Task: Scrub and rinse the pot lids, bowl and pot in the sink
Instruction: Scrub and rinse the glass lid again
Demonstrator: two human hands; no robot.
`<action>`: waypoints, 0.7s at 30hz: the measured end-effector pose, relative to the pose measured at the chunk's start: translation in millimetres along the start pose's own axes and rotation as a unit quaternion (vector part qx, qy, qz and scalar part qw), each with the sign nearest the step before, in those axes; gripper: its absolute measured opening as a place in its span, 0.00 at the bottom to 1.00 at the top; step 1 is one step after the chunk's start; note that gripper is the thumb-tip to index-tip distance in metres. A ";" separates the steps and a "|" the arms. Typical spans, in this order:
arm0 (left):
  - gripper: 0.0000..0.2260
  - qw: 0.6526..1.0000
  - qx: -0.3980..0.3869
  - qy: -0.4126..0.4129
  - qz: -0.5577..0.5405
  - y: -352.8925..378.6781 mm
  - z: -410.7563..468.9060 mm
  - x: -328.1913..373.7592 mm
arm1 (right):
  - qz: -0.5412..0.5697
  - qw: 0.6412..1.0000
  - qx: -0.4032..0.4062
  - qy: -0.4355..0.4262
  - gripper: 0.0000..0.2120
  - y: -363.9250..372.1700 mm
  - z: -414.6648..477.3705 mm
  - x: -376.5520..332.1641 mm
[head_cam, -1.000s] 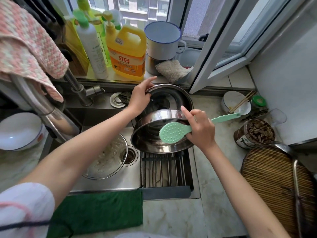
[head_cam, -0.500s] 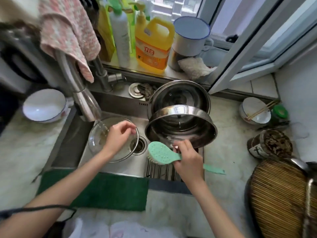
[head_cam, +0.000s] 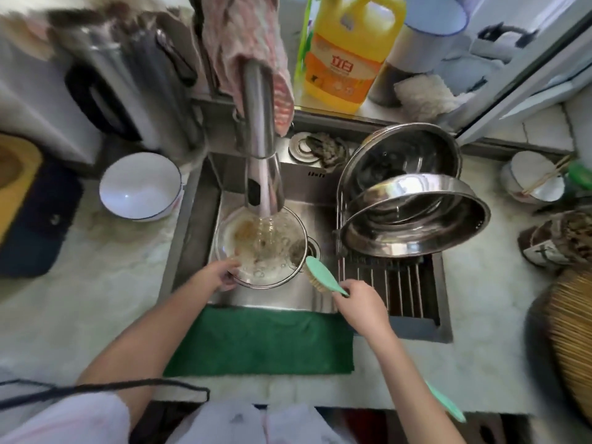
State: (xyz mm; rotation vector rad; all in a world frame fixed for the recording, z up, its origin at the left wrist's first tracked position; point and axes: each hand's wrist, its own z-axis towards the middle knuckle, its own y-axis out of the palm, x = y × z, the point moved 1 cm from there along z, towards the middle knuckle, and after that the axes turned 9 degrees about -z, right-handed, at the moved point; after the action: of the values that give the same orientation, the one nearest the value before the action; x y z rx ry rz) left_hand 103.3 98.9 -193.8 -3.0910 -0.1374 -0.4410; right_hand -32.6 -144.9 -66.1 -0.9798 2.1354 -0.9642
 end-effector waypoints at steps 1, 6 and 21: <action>0.07 1.000 -0.006 -0.016 -0.014 -2.3 8.8 -0.3 | 0.013 1.000 -0.001 0.013 0.13 4.3 -1.5 -6.2; 0.09 0.993 -0.095 -0.045 -0.046 1.1 18.7 0.0 | 0.082 0.995 -0.002 0.049 0.13 14.0 -15.0 -19.6; 0.30 0.981 -0.162 0.096 -0.046 -15.6 -62.0 25.1 | 0.159 0.986 0.022 -0.048 0.20 -4.0 -9.0 -31.1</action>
State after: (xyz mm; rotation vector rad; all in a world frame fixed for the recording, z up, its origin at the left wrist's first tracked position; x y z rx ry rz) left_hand 108.6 114.8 -127.1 -3.3394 -0.2256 -0.8412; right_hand -20.6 -118.4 -51.4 -0.6255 2.0978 -0.7851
